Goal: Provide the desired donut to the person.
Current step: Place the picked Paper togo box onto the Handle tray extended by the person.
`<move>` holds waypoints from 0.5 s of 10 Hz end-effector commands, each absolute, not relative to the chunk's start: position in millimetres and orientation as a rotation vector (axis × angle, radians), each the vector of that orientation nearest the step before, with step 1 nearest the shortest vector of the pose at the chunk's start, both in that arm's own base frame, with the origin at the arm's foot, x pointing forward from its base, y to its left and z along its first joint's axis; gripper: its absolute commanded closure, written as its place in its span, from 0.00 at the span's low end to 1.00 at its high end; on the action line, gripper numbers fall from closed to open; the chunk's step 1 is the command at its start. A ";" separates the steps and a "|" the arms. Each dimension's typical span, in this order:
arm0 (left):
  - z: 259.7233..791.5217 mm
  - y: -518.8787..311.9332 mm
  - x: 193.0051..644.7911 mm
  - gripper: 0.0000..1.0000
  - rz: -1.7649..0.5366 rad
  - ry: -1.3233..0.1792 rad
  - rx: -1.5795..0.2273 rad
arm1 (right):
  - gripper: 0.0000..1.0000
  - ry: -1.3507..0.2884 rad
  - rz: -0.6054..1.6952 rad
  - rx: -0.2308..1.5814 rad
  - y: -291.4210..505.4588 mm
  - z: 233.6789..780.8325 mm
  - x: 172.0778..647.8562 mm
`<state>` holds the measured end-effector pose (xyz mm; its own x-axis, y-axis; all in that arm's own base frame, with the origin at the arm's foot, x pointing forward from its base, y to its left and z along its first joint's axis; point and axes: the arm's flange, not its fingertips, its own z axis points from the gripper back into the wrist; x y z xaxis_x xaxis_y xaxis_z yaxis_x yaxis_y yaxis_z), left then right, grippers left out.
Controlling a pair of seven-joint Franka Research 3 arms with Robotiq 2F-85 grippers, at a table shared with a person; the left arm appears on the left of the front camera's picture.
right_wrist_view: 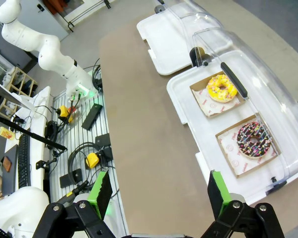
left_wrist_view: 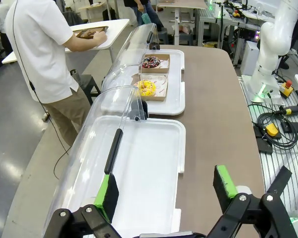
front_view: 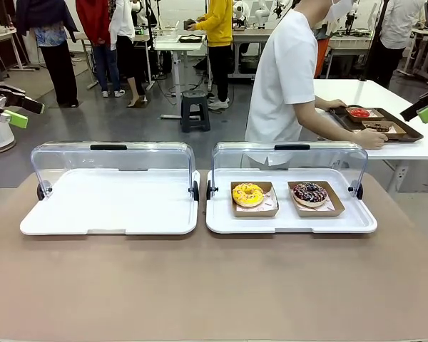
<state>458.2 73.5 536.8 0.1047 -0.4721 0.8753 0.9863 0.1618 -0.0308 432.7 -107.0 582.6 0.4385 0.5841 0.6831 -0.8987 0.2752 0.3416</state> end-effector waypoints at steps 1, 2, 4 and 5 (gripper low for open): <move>538.4 72.3 458.7 0.00 -1.231 -0.864 -0.780 | 0.00 -0.472 1.043 0.782 -105.8 583.7 433.3; 538.4 72.3 458.7 0.00 -1.231 -0.864 -0.780 | 0.00 -0.472 1.043 0.782 -105.8 583.7 433.3; 538.4 72.3 458.7 0.00 -1.231 -0.864 -0.780 | 0.00 -0.472 1.043 0.782 -105.8 583.7 433.3; 538.4 72.3 458.7 0.00 -1.231 -0.864 -0.780 | 0.00 -0.472 1.043 0.782 -105.8 583.7 433.3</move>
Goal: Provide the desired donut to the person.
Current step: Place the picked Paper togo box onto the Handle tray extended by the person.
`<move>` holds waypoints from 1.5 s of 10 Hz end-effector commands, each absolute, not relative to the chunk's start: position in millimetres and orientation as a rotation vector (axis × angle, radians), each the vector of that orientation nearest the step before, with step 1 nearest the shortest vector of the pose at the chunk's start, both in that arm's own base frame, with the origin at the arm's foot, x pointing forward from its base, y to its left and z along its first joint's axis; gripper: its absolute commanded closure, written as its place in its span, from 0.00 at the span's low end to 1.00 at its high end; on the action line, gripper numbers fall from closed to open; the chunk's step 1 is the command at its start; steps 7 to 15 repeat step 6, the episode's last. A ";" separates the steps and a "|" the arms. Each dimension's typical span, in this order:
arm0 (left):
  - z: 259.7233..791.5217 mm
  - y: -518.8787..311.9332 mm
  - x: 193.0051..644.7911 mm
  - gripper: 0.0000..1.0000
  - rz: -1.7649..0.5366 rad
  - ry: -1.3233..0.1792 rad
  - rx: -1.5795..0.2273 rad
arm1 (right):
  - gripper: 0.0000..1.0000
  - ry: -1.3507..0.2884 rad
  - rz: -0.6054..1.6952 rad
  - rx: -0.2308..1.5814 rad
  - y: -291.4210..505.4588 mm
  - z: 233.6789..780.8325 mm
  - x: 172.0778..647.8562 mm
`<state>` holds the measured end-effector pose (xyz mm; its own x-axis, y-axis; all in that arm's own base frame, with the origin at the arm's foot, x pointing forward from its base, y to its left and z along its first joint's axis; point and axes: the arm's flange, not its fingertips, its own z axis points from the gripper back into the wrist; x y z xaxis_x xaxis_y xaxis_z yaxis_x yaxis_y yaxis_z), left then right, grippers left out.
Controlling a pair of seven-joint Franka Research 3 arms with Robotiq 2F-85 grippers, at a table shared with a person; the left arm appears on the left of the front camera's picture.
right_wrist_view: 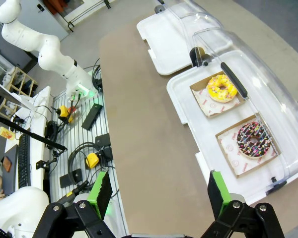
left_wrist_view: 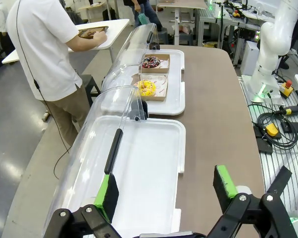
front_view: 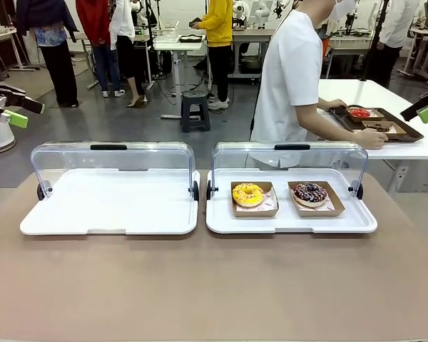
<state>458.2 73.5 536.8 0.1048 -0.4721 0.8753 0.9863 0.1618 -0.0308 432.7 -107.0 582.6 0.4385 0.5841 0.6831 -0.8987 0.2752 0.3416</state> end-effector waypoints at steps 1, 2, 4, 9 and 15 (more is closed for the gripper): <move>538.4 72.3 458.7 0.00 -1.231 -0.864 -0.780 | 0.00 -0.472 1.043 0.782 -105.8 583.7 433.3; 538.4 72.3 458.7 0.00 -1.231 -0.864 -0.780 | 0.00 -0.472 1.043 0.782 -105.8 583.7 433.3; 538.4 72.3 458.7 0.00 -1.231 -0.864 -0.780 | 0.00 -0.472 1.043 0.782 -105.8 583.7 433.3; 538.4 72.3 458.7 0.00 -1.231 -0.864 -0.780 | 0.00 -0.472 1.043 0.782 -105.8 583.7 433.3; 538.4 72.3 458.7 0.00 -1.231 -0.864 -0.780 | 0.00 -0.472 1.043 0.782 -105.8 583.7 433.3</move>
